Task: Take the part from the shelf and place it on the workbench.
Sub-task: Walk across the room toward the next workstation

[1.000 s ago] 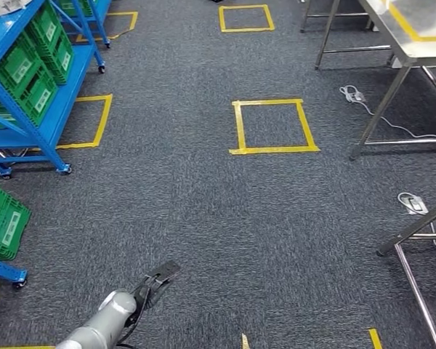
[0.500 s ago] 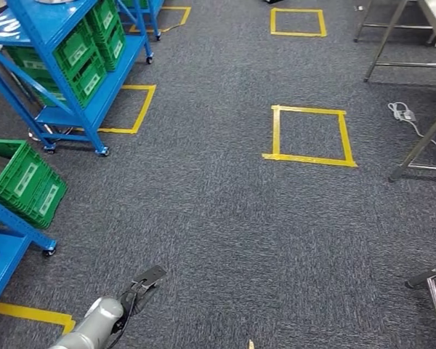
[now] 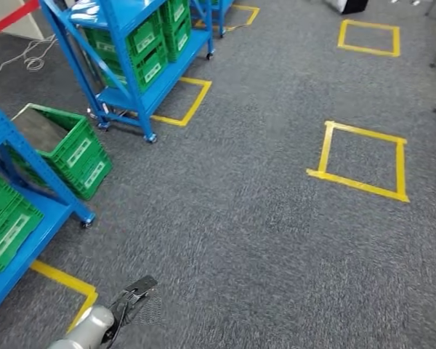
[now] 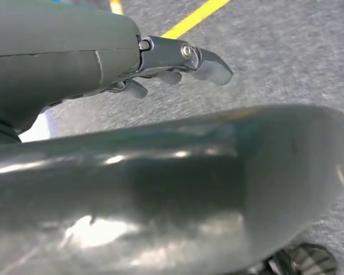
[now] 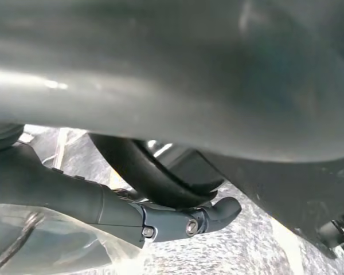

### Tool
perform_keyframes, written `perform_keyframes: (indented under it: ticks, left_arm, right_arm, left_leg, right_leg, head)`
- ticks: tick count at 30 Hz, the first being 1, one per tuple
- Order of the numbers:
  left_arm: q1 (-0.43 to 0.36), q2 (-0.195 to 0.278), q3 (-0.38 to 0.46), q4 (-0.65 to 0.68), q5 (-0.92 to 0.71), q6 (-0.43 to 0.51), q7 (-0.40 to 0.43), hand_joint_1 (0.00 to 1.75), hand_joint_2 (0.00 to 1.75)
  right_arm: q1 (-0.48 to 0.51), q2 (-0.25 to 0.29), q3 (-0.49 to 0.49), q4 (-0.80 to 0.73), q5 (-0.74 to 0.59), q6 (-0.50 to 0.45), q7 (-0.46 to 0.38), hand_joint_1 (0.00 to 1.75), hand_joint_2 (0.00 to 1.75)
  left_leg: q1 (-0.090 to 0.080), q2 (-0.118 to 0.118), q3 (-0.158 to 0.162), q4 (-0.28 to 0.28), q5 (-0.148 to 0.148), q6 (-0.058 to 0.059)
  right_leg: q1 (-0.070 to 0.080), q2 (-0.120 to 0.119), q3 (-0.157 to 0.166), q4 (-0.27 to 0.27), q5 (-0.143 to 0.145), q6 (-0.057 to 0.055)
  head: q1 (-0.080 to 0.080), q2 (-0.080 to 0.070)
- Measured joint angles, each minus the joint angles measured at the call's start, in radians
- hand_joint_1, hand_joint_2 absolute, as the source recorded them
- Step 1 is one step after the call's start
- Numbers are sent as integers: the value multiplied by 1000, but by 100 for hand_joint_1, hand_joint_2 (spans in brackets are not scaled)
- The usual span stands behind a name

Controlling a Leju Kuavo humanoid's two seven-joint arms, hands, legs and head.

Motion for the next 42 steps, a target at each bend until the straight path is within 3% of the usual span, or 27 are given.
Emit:
perform_keyframes:
  ticks: [2,3,5,7,9,10,11,13,15,17,18,20,22,23,24,25,27,28,29,31,33,34,35,37,39,40,42]
  left_arm:
    - [3,6,3,1,-2,0,4,0,0]
    - [6,8,5,2,-2,1,5,0,0]
    - [8,12,11,4,-2,4,6,0,0]
    - [9,12,15,5,-3,5,6,0,0]
    - [13,12,18,6,-5,6,7,0,0]
    - [16,12,19,6,-6,6,7,0,0]
    - [18,13,20,7,-7,6,8,0,0]
    - [18,14,22,7,-8,6,8,0,0]
    - [14,14,24,7,-8,6,8,0,0]
    - [14,16,26,7,-8,6,9,0,0]
    - [15,17,27,7,-9,6,10,0,0]
    - [16,17,31,7,-12,10,12,0,0]
    - [14,14,34,7,-15,16,12,0,0]
    - [15,12,35,8,-16,18,12,0,0]
    - [18,9,35,8,-17,20,13,0,0]
    - [20,7,35,8,-18,20,13,0,0]
    - [23,3,35,9,-21,20,13,0,0]
    - [21,1,35,9,-24,19,14,0,0]
    - [18,-1,35,9,-29,19,17,0,0]
    - [11,-6,35,10,-41,18,24,0,0]
    - [8,-10,35,11,-50,20,32,0,0]
    - [7,-13,35,12,-52,22,35,0,0]
    - [5,-17,35,12,-54,25,37,0,0]
    - [-2,-28,35,13,-54,29,39,0,0]
    - [-4,-35,35,14,-54,32,40,0,0]
    - [-2,-37,35,14,-55,33,40,0,0]
    - [2,-38,35,15,-55,35,41,0,0]
  right_arm:
    - [-1,1,0,0,1,1,0,0,0]
    - [-1,1,0,0,4,1,0,0,0]
    - [2,2,1,0,8,2,0,0,0]
    - [6,2,1,0,12,3,0,0,0]
    - [8,1,1,0,16,3,0,0,0]
    - [8,1,1,0,17,4,0,0,0]
    - [9,1,2,0,18,4,0,0,0]
    - [10,1,3,0,18,6,0,0,0]
    - [13,1,7,0,19,7,1,0,0]
    - [14,1,9,0,22,8,2,0,0]
    - [14,1,11,0,24,8,3,0,0]
    - [12,0,15,0,26,9,2,0,0]
    - [7,0,18,0,26,9,0,0,0]
    - [2,-1,18,0,25,9,0,0,0]
    - [-2,-1,18,0,25,9,0,0,0]
    - [-4,-1,18,0,24,9,0,0,0]
    - [-4,-1,18,0,21,9,1,0,0]
    - [-2,0,18,0,16,8,1,0,0]
    - [-1,0,18,1,11,7,2,0,0]
    - [-2,3,18,2,-1,3,3,0,0]
    - [-2,6,18,1,-8,1,7,0,0]
    - [-2,8,17,1,-10,1,12,0,0]
    - [-1,9,17,1,-11,1,16,0,0]
    - [2,10,17,1,-10,0,24,0,0]
    - [4,11,17,1,-10,0,24,0,0]
    - [4,10,17,1,-9,-1,24,0,0]
    - [5,11,17,1,-6,-1,23,0,0]
  left_leg:
    - [3,-24,-8,-3,8,-14]
    - [2,-17,-10,0,7,-20]
    - [-1,37,-33,51,-24,-29]
    - [1,95,-92,176,-84,-36]
    - [7,108,-136,270,-112,-41]
    - [9,111,-132,266,-98,-42]
    - [10,116,-109,222,-67,-40]
    - [3,154,-39,88,-8,-33]
    - [-9,186,0,12,2,-21]
    - [-14,176,4,0,-7,-10]
    - [-11,164,8,-5,-6,-6]
    - [-3,141,19,-16,-4,5]
    - [2,119,23,-20,-5,12]
    - [3,107,23,-20,-5,14]
    - [3,93,24,-20,-6,14]
    - [4,79,26,-19,-7,13]
    - [8,49,31,-16,-11,8]
    - [9,35,30,-14,-13,3]
    - [10,21,26,-8,-14,-3]
    - [11,-2,13,-2,-9,-17]
    - [14,-20,5,-3,-4,-28]
    - [12,-8,1,5,-9,-33]
    - [10,17,-11,31,-24,-37]
    - [8,82,-62,140,-77,-43]
    - [10,108,-119,258,-118,-45]
    - [10,111,-128,277,-114,-44]
    - [7,121,-88,199,-56,-34]
  right_leg:
    - [1,-11,9,-11,-3,-16]
    - [1,-24,14,-16,0,-23]
    - [1,-56,23,-26,2,-38]
    - [7,-90,29,-28,-2,-48]
    - [10,-121,33,-28,-7,-52]
    - [11,-135,36,-28,-11,-52]
    - [12,-148,41,-28,-15,-51]
    - [15,-174,52,-27,-26,-45]
    - [20,-196,60,-27,-37,-34]
    - [23,-218,69,-32,-43,-25]
    - [23,-218,73,-33,-48,-21]
    - [21,-175,59,7,-77,-12]
    - [18,-120,-6,129,-130,-8]
    - [18,-109,-44,196,-150,-7]
    - [17,-105,-73,240,-154,-5]
    - [17,-103,-86,248,-138,-4]
    - [12,-90,-59,154,-56,-2]
    - [8,-64,-37,94,-22,2]
    - [2,-37,-16,38,-3,3]
    - [-2,-2,2,-2,-3,-1]
    - [-2,-21,8,-7,-2,-14]
    - [-2,-34,12,-9,0,-21]
    - [-2,-49,16,-13,1,-28]
    - [2,-82,21,-16,-2,-40]
    - [7,-113,23,-16,-6,-46]
    - [9,-126,24,-16,-9,-48]
    - [14,-151,32,-16,-14,-49]
  head:
    - [0,0]
    - [-1,0]
    - [-6,0]
    - [-11,0]
    - [-11,0]
    - [-11,0]
    - [-11,0]
    - [-11,0]
    - [-10,0]
    - [-10,0]
    - [-10,0]
    - [-4,0]
    - [2,0]
    - [3,0]
    - [2,0]
    - [2,0]
    - [2,0]
    - [3,0]
    - [4,0]
    - [6,0]
    - [7,0]
    - [4,0]
    - [0,0]
    - [-7,0]
    - [-8,0]
    - [-8,0]
    - [-8,0]
